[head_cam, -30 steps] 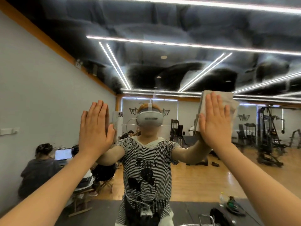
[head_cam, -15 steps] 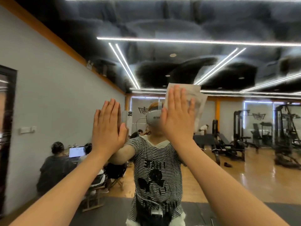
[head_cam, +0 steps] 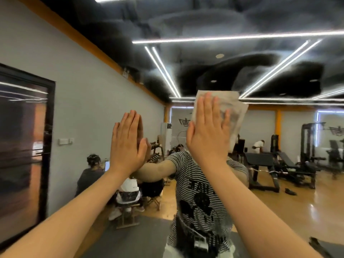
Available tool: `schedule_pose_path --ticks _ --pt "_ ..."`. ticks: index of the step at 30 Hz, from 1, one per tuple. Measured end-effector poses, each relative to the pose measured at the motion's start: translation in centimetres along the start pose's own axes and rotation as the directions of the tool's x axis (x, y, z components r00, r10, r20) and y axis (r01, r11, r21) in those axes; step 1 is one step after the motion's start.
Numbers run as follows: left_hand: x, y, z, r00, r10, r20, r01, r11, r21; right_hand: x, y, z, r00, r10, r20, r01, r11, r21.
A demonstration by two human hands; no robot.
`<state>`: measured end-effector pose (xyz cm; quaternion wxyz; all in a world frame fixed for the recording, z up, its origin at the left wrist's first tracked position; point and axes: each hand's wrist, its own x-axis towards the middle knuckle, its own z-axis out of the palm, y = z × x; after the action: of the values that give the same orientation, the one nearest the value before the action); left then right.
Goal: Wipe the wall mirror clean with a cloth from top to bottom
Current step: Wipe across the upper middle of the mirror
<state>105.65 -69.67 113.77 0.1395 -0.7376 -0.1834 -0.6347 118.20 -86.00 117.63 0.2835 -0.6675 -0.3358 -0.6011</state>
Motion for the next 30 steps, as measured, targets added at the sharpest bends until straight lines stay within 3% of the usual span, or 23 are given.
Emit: schedule_pose_path --ticks 16,23,30 --pt "0.2 0.4 -0.7 0.999 0.000 0.038 -0.001 1.000 0.030 -0.3 0.3 -0.1 0.999 -0.022 0.032 0.022 1.000 -0.008" --pt "1.7 -5.9 -4.7 0.948 0.275 0.158 -0.281 0.960 0.018 -0.3 0.1 -0.4 0.998 -0.020 0.051 0.024 0.998 -0.064" --pt "1.7 -15.6 -6.7 0.990 0.093 0.104 -0.102 0.991 0.081 -0.3 -0.1 -0.5 0.998 -0.005 0.056 0.010 0.996 -0.090"
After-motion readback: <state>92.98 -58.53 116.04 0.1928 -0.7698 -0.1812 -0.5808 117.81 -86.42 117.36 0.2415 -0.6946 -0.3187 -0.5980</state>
